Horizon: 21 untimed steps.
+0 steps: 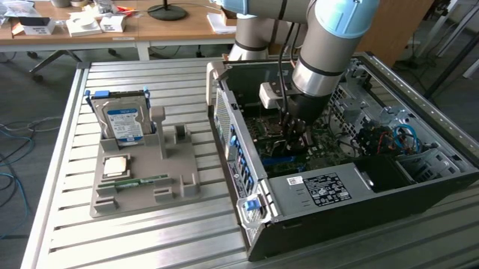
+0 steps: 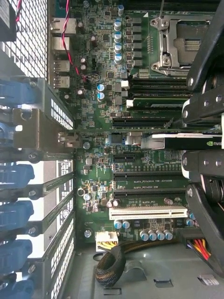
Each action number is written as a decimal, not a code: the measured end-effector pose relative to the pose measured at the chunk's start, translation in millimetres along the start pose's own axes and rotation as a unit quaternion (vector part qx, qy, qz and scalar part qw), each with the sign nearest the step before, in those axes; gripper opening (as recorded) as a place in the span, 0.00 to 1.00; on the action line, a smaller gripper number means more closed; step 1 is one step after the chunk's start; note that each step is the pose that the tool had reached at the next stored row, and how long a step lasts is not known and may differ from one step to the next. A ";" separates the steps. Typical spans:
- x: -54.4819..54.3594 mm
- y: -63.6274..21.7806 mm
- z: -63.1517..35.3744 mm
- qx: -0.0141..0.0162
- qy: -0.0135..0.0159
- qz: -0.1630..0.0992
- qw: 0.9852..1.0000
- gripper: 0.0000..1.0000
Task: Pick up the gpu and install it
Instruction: 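Insert the gpu into the slot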
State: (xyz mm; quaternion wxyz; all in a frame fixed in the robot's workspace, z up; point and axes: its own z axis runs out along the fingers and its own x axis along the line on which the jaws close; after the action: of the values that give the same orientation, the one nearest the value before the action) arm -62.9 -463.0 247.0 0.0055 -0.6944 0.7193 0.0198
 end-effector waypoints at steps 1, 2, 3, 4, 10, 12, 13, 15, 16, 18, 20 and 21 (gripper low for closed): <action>0.0 0.0 0.0 0.000 0.000 0.000 1.000 0.27; 0.0 0.0 0.0 0.000 0.000 0.000 1.000 0.27; 0.0 0.0 0.1 0.000 0.000 0.000 1.000 0.27; 0.1 0.0 0.1 0.000 0.000 0.000 1.000 0.27; 0.0 -0.1 0.1 0.008 0.000 0.000 1.000 0.27; 0.0 0.0 0.1 0.008 0.001 0.000 1.000 0.27; 0.0 0.1 0.0 0.008 0.001 0.000 1.000 0.27; 0.0 0.6 0.1 0.008 0.001 0.000 1.000 0.27; 0.0 0.6 0.1 0.008 0.001 0.000 1.000 0.27; 0.0 0.9 0.1 0.008 0.001 0.000 1.000 0.27; 0.0 1.8 0.2 0.008 0.001 0.000 1.000 0.27; 0.0 2.4 0.2 0.008 0.001 0.000 1.000 0.27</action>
State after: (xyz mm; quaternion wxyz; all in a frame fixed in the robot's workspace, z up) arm -65.3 -463.0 246.9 0.0101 -0.6946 0.7192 0.0133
